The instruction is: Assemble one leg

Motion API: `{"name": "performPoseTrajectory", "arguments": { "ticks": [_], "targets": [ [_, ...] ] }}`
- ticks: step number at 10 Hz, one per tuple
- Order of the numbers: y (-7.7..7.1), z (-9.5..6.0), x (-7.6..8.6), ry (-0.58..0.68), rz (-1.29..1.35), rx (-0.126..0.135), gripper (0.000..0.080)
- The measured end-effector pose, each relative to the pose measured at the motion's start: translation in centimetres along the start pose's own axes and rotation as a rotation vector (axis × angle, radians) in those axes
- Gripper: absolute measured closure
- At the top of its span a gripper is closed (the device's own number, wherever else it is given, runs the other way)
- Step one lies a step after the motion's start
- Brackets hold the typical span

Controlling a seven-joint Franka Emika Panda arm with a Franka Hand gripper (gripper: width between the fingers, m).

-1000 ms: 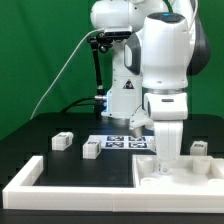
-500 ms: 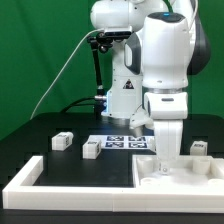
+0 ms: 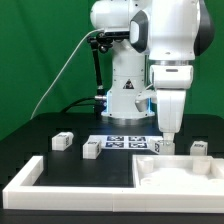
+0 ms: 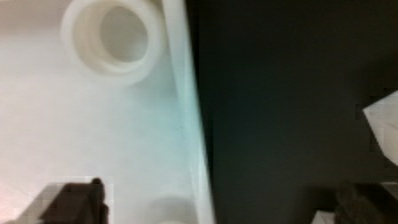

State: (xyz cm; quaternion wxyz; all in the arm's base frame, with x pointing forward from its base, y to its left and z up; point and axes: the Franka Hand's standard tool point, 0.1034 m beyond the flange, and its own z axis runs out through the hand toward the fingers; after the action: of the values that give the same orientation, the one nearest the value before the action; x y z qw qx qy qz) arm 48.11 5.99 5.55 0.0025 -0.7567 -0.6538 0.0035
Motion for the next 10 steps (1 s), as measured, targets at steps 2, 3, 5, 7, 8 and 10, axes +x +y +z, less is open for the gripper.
{"name": "performPoseTrajectory", "arguments": {
  "ticks": [2,3,5,7,8,10],
  "targets": [
    [0.0,0.1,0.0,0.001,0.069,0.002,0.015],
    [-0.1,0.1,0.0,0.002,0.185,0.003,0.015],
    [-1.1,0.6,0.3,-0.007,0.457,0.031,0.015],
    [-1.8,0.8,1.1,-0.003,0.666,0.034,0.015],
    [-2.2,0.9,1.6,-0.001,0.841,0.046,0.015],
    [-2.5,1.0,2.1,0.005,1.029,0.064,0.015]
  ]
}}
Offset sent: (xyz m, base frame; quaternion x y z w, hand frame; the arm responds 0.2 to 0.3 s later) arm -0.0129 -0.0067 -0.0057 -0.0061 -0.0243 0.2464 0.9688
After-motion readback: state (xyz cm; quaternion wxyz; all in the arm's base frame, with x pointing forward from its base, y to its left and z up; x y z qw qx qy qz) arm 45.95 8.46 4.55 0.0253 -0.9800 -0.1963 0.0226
